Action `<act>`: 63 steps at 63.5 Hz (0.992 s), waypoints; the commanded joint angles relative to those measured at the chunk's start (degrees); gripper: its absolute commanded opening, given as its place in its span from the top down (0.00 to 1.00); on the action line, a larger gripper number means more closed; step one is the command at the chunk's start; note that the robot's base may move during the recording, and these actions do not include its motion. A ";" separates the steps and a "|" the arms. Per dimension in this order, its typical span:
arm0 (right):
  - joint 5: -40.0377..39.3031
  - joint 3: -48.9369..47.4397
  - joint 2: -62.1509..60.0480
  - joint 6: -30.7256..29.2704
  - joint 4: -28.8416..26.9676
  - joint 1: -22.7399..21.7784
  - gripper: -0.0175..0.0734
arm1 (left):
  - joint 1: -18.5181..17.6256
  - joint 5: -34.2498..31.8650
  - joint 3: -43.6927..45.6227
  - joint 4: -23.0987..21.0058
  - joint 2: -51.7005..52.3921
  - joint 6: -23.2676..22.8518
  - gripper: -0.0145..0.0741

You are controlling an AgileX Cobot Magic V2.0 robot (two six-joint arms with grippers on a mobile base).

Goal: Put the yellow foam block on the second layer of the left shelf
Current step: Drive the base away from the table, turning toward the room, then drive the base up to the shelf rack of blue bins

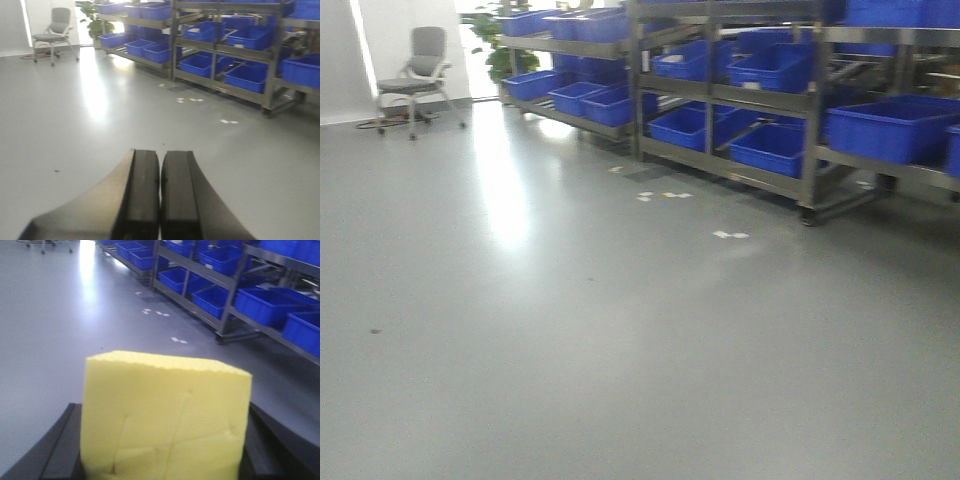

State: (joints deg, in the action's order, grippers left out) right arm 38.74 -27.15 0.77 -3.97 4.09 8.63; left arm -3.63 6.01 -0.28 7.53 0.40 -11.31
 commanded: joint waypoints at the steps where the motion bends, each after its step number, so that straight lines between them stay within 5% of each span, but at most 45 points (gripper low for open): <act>1: -5.14 -1.58 1.37 -0.42 0.46 -0.35 0.50 | 0.02 -4.76 -1.58 -0.42 0.77 -0.22 0.68; 63: -5.14 -1.58 1.37 -0.42 0.46 -0.35 0.50 | 0.02 -4.76 -1.58 -0.42 0.77 -0.22 0.68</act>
State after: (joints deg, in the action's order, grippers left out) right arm 38.74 -27.15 0.77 -4.06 4.09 8.63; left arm -3.63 6.01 -0.28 7.53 0.40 -11.31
